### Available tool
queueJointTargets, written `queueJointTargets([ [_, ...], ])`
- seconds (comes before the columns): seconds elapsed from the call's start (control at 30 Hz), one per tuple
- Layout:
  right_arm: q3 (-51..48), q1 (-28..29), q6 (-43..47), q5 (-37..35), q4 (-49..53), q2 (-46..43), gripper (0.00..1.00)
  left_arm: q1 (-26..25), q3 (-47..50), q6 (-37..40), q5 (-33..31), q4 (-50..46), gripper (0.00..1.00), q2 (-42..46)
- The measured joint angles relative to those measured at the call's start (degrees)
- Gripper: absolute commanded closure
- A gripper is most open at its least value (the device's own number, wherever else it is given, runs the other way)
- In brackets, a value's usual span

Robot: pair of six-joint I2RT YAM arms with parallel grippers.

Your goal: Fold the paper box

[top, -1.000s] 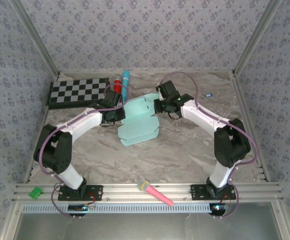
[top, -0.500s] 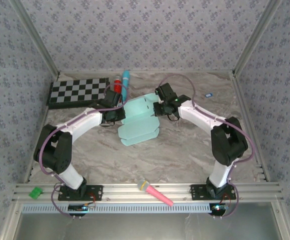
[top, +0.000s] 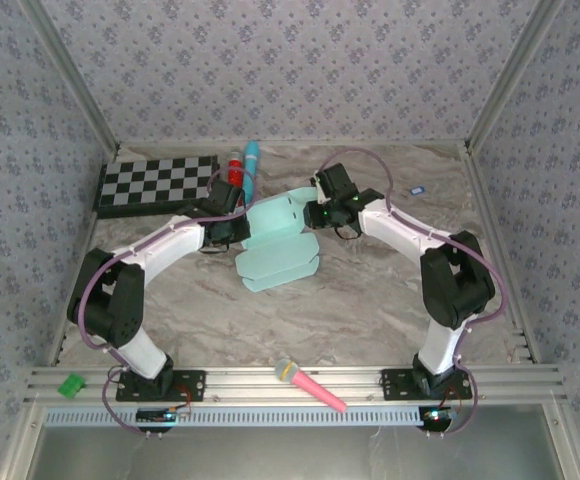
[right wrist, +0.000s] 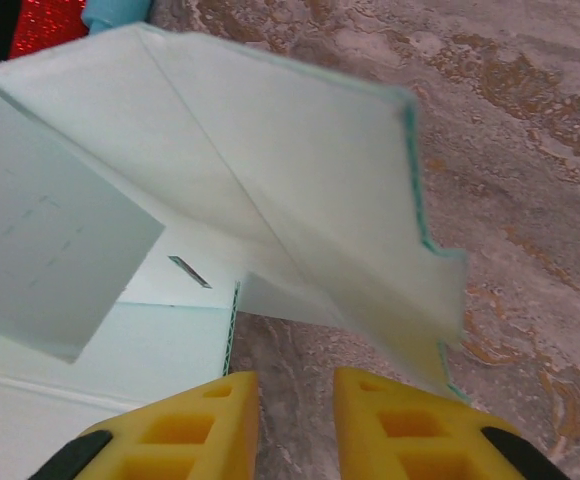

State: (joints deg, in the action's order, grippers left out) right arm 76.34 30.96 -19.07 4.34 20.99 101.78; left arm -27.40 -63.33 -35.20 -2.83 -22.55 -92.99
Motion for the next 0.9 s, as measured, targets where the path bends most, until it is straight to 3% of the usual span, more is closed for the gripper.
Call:
queueJointTargets([
  [0.9,-0.1,0.7,-0.6,7.0,-2.7,1.3,0.66,0.0,0.0,0.0,0.7,0.6,1.00,0.0],
])
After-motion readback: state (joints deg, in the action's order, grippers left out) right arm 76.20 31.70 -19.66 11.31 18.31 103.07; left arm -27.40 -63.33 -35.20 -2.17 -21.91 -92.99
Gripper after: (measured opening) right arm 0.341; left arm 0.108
